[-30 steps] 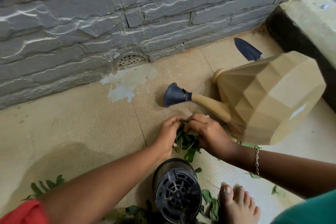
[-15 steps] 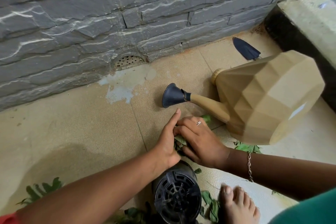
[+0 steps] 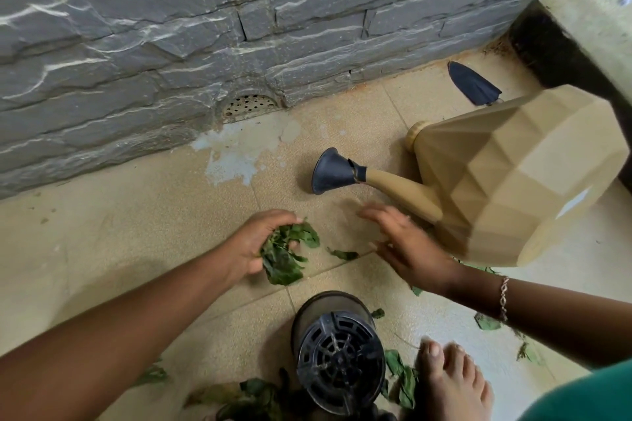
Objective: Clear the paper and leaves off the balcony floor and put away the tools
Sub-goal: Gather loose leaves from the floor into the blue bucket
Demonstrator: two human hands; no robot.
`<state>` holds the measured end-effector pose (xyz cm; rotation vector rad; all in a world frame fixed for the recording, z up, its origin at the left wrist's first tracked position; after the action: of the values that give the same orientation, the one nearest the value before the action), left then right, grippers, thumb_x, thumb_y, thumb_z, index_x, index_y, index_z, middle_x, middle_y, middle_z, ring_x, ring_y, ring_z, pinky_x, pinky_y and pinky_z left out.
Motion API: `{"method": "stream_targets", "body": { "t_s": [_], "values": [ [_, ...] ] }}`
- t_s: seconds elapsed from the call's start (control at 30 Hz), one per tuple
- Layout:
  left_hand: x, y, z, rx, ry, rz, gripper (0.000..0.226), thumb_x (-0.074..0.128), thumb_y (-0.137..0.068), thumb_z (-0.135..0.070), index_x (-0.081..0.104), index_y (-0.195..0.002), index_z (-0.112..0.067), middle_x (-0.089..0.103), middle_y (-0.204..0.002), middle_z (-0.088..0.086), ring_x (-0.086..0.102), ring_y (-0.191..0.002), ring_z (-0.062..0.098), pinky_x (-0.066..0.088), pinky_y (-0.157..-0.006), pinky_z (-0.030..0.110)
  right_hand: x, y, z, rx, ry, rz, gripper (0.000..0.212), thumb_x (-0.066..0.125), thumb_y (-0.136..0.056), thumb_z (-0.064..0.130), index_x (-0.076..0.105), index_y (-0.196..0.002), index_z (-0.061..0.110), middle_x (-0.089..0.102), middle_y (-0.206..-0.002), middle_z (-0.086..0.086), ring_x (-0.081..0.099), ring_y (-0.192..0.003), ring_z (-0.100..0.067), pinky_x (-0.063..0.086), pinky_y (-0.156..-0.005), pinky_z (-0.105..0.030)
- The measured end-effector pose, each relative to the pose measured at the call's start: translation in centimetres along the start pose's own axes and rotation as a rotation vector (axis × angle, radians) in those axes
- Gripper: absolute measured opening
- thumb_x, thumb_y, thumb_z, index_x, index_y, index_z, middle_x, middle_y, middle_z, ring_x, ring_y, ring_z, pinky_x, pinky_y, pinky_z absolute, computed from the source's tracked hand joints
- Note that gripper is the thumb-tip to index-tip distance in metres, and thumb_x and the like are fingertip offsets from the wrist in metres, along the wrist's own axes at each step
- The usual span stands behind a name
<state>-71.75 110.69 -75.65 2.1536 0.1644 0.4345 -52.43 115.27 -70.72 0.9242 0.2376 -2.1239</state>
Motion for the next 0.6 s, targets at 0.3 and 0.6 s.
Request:
{"method": "stream_targets", "body": {
  "t_s": [0.3,0.6],
  "values": [
    [-0.4,1.0,-2.5,0.347,-0.688,-0.057,0.026,0.061,-0.083,0.001,0.062,-0.089,-0.024,0.061,-0.108,0.005,0.058,-0.09,0.015,0.045,-0.074,0.024,4.9,8.1,-4.3,0.045,0.557,0.147,0.075,0.039,-0.083,0.057,0.021,-0.146,0.02,0.027,-0.151,-0.017,0.035,-0.133,-0.038,0.041,-0.101,-0.048],
    [7.9,0.6,1.8,0.896,-1.776,-0.053,0.041,0.053,-0.092,-0.037,0.053,-0.124,-0.01,0.056,-0.112,0.007,0.058,-0.096,0.024,0.049,-0.069,0.034,2.8,8.5,-5.0,-0.147,0.595,0.197,0.046,0.028,-0.095,0.027,0.032,-0.14,0.018,0.033,-0.144,-0.013,0.063,-0.102,-0.027,0.058,-0.069,-0.033]
  ]
}}
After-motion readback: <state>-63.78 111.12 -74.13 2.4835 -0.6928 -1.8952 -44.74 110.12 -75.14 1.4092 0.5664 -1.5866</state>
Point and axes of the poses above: each hand's wrist, its own y-axis away from the middle knuckle, its own x-axis out of the palm, z = x × y, the point moved 7 cm from there along -y, towards the middle knuckle
